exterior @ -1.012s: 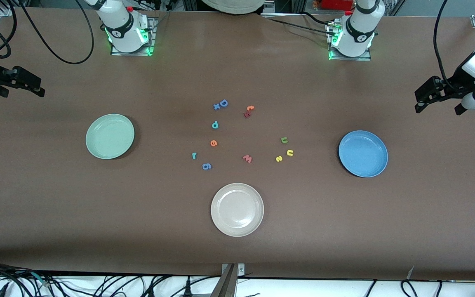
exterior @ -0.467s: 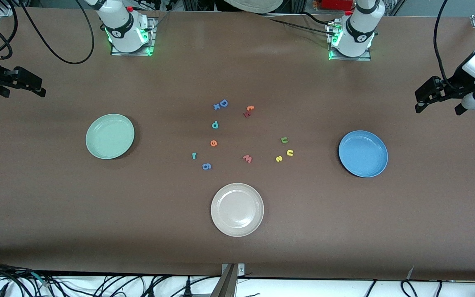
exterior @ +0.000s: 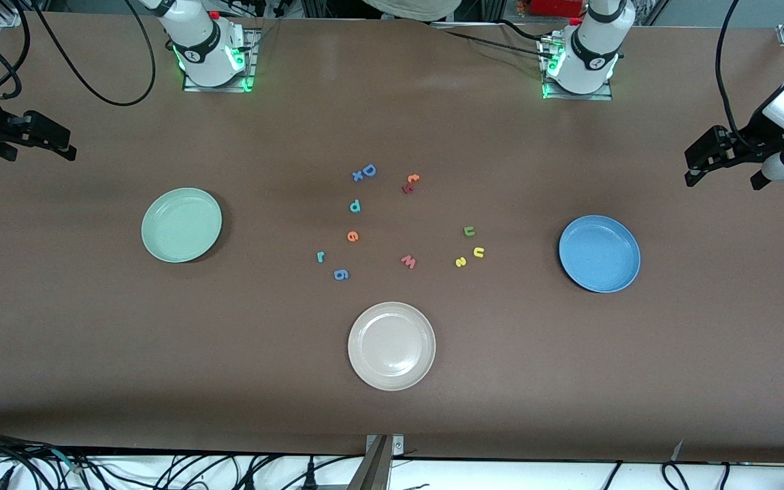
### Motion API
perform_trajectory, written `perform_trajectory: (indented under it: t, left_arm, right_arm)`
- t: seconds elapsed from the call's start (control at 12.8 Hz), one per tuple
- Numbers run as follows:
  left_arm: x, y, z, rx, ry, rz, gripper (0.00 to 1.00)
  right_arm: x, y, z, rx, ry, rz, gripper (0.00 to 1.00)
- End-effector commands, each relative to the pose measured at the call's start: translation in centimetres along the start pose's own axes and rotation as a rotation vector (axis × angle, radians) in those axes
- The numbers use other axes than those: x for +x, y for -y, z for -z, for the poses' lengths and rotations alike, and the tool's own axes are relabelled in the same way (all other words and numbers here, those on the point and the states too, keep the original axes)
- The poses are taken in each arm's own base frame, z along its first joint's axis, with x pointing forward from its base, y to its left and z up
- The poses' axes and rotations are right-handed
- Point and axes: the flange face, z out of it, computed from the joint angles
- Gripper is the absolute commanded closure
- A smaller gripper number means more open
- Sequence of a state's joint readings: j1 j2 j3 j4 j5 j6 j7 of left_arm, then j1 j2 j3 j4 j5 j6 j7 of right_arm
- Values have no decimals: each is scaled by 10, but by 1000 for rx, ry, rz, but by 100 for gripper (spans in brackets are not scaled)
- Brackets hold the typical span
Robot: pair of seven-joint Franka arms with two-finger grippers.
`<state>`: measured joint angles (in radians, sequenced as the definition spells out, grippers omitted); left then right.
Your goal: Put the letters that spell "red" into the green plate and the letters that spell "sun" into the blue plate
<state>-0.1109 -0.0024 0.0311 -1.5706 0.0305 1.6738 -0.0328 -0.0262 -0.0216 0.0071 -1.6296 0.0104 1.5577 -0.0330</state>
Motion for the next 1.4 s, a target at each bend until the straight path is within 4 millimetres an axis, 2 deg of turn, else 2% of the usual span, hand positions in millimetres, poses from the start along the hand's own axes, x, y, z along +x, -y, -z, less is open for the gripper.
perform_trajectory:
  t: [0.0,0.47,1.32]
  left_arm:
    - [0,0,6,-25,-1,-2,0]
    - [0,0,6,-25,-1,-2,0]
    - [0,-1,6,-25,-1,-4,0]
  right_arm:
    - [-5,0,1,10,1,-11,0]
    - [-4,0,1,10,-3,0,0]
    - [17,-1,-16,-28,-30,-2,0]
